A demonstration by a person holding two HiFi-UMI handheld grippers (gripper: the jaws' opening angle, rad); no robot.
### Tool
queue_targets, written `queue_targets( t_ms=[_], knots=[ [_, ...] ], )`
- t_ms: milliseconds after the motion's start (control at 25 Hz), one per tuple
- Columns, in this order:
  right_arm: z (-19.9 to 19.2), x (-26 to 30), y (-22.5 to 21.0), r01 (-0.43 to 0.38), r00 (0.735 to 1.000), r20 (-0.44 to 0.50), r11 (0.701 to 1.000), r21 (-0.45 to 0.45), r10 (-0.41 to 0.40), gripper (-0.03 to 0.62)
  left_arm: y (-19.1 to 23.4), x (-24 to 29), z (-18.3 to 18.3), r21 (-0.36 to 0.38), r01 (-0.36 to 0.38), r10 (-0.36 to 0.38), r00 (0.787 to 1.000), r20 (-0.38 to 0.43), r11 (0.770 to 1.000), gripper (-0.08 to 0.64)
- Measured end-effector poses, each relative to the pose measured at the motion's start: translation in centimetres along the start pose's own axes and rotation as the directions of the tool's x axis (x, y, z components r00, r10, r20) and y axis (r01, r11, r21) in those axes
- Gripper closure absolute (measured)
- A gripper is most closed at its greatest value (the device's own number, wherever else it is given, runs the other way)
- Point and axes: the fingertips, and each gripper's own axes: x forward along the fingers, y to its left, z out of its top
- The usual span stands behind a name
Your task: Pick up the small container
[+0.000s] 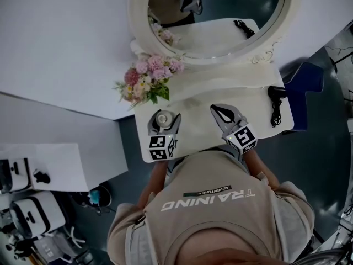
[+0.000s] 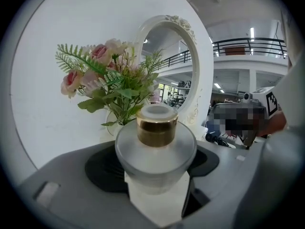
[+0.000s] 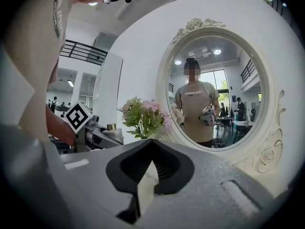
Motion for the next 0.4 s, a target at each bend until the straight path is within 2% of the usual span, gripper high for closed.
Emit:
queue_targets(
  t_ms=[400],
  knots=[
    [-0.6, -1.2, -0.4, 0.008, 1.000, -0.009, 1.000, 0.008, -0.008, 0.591, -1.5, 1.0, 0.2, 0.003, 0.016, -0.016, 1.000, 0.007, 1.000, 0.206]
  ],
)
